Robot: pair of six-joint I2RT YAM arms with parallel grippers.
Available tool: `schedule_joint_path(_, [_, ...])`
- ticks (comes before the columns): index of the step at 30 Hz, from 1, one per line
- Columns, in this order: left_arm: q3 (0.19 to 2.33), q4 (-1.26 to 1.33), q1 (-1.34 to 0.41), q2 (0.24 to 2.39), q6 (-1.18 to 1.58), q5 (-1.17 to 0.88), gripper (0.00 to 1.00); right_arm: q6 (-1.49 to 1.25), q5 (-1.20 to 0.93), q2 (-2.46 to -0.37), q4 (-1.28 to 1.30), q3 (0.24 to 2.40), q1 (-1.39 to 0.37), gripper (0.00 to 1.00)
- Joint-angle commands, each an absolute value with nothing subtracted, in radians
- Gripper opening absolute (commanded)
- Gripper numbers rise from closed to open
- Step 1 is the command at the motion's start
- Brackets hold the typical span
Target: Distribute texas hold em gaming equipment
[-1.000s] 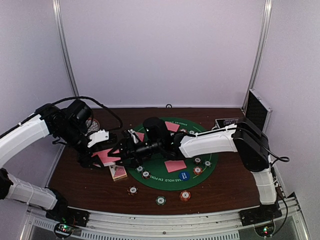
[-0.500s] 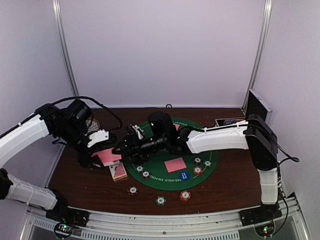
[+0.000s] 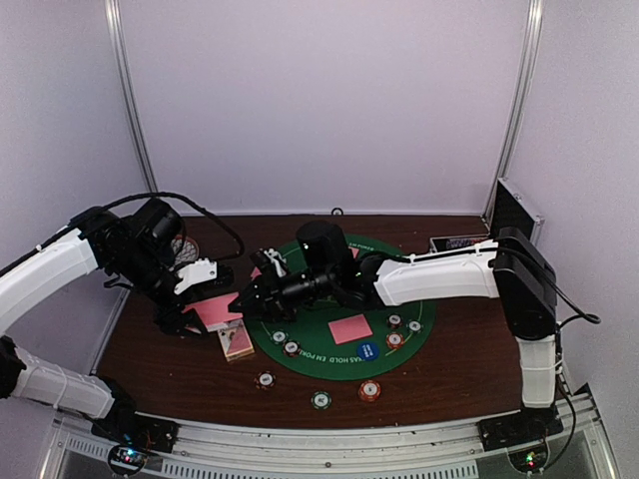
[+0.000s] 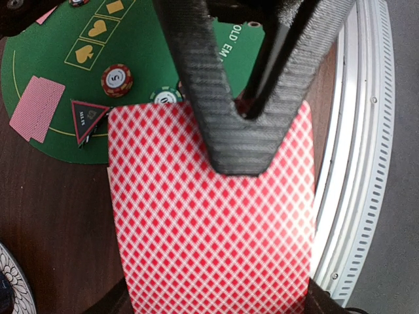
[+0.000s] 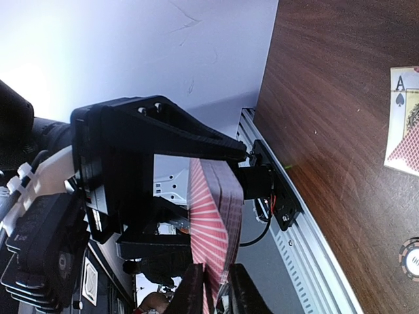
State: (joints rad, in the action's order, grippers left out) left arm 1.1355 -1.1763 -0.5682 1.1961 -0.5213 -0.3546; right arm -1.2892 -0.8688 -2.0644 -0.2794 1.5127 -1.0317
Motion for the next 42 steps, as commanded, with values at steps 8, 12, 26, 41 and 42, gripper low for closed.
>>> schedule_joint_path(8, [1.138,-1.151,-0.563,1.18,-0.521,-0.352,0.0,-1.241,-0.897,-1.982,-0.205,1.502,-0.991,0.0])
schedule_joint_path(12, [1.137,-1.151,-0.563,1.179,-0.522,-0.35,0.0,-1.214,-0.907,-1.961,-0.159,1.494,-0.963,0.0])
schedule_joint_path(26, [1.14,-1.151,-0.563,1.174,-0.523,-0.337,0.0,-0.937,-0.922,-1.957,0.194,1.569,-0.623,0.0])
schedule_joint_path(41, [1.142,-1.144,-0.563,1.187,-0.528,-0.338,0.0,-0.712,-0.73,-2.404,0.584,2.177,-0.413,0.0])
schedule_joint_path(42, [1.142,-1.143,-0.563,1.189,-0.528,-0.337,0.0,-0.717,-0.729,-2.433,0.584,2.212,-0.409,0.0])
